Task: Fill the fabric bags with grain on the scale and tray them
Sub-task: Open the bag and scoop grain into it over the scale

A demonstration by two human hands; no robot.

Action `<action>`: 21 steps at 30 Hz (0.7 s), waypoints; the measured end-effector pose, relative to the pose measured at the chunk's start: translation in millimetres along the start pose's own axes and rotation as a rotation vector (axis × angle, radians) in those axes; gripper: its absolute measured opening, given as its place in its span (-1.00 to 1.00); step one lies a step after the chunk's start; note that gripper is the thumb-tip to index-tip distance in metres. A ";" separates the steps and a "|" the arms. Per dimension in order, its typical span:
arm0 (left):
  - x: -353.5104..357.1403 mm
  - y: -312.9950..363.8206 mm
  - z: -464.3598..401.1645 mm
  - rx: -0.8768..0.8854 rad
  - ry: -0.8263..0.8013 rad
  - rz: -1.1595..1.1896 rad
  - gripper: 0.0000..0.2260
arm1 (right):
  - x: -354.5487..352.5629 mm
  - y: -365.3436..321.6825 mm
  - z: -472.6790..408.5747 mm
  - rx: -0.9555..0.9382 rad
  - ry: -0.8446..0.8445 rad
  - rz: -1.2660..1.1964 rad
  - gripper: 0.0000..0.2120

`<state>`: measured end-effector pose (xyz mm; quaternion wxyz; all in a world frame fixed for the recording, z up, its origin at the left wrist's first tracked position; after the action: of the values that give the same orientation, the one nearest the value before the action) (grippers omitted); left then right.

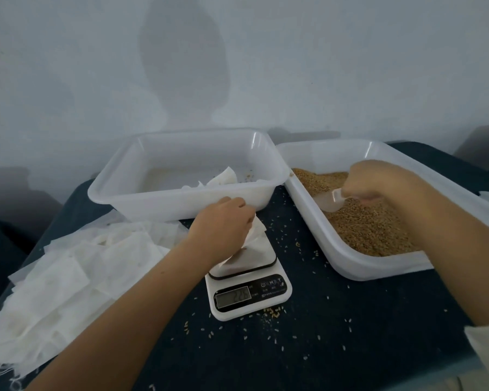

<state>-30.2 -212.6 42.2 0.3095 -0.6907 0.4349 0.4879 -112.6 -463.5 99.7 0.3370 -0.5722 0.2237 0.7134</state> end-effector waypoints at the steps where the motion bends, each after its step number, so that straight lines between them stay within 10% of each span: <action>1: -0.8 -1.3 0.3 -0.002 0.008 0.015 -0.84 | 1.4 -3.7 -0.6 -0.001 -0.008 0.037 -0.77; 21: -15.8 -25.2 16.7 -0.117 0.151 0.242 -0.89 | 20.8 43.9 -3.8 -0.183 0.271 -0.321 -0.75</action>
<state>-16.5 -182.7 51.7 0.1741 -0.6850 0.5076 0.4928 -144.9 -491.0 75.8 0.3596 -0.7194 0.1075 0.5845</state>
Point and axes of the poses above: each hand's wrist, its own z-axis away from the middle knuckle, its own x-axis out of the palm, y = z × x, the point moved 2 cm from there along -z, towards the middle knuckle, and after that the axes turned 5 degrees about x, right-handed, at the moved point
